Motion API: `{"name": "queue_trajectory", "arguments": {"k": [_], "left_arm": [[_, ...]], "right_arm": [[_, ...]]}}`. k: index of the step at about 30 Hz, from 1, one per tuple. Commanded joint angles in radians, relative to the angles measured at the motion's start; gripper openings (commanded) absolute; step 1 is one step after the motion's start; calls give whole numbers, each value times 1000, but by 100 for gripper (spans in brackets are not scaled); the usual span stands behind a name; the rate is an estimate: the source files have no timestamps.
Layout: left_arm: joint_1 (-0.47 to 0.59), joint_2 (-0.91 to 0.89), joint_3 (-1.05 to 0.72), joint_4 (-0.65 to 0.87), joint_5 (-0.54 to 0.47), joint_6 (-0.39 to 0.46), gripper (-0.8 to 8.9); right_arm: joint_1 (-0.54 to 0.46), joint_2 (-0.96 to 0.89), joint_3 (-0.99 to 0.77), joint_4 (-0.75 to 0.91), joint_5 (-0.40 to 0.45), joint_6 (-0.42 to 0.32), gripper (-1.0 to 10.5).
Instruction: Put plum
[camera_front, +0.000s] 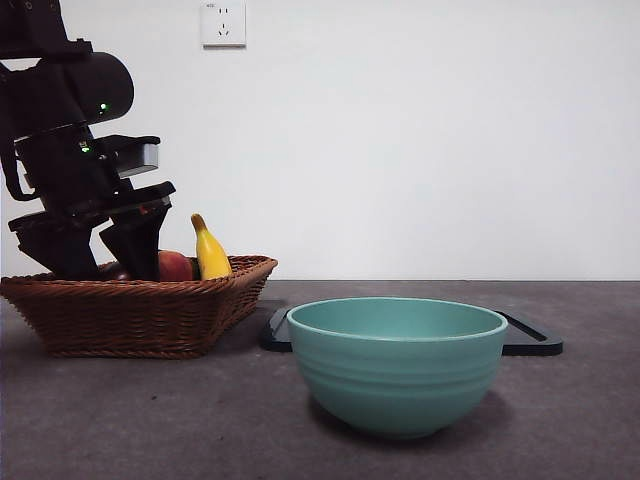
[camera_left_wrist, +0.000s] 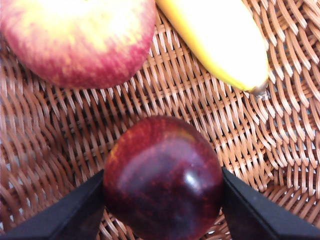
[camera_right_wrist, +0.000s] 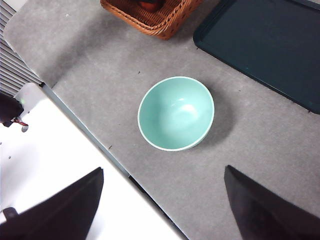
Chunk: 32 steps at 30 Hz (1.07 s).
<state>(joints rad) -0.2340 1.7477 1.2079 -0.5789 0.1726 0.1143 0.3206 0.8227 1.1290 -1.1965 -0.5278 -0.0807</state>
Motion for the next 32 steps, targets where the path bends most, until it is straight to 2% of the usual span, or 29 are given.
{"name": "queue_trajectory", "arguments": {"k": [1, 5, 9, 15, 22, 32], "left_arm": [[-4, -2, 28, -3, 1, 4, 267], [-4, -59, 29, -4, 28, -11, 267], [-10, -142, 29, -16, 106, -30, 267], [-65, -287, 29, -70, 175, -31, 267], [-227, -395, 29, -106, 204, -33, 267], [-470, -356, 29, -85, 196, -27, 267]], "right_arm": [[5, 6, 18, 7, -3, 2, 386], [5, 6, 18, 7, -3, 2, 386], [5, 6, 18, 8, -3, 2, 386], [5, 6, 18, 29, -1, 2, 386], [5, 6, 18, 51, 5, 2, 386], [5, 6, 18, 50, 5, 14, 386]]}}
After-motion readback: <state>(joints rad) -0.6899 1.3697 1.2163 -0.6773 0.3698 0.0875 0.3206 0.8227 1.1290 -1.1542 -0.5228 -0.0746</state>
